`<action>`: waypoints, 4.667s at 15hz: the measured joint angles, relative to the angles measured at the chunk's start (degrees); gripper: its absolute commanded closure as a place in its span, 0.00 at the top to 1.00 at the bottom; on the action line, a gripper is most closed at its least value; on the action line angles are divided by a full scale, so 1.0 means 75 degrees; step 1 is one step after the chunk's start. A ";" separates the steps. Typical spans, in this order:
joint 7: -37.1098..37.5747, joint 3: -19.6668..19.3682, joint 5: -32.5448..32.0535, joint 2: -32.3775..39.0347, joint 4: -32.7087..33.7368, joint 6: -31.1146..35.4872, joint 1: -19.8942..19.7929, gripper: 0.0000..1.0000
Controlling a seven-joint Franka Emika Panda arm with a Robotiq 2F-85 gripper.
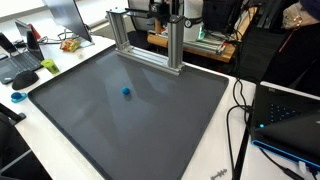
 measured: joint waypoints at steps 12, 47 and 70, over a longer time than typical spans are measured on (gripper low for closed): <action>-0.0192 -0.0063 -0.0007 0.0008 -0.0042 0.0128 -0.0030 0.44; -0.0318 0.0002 -0.0545 0.0290 -0.0172 0.0193 -0.0053 0.72; -0.0285 -0.0044 -0.0377 0.0067 -0.0182 0.0065 0.0043 0.68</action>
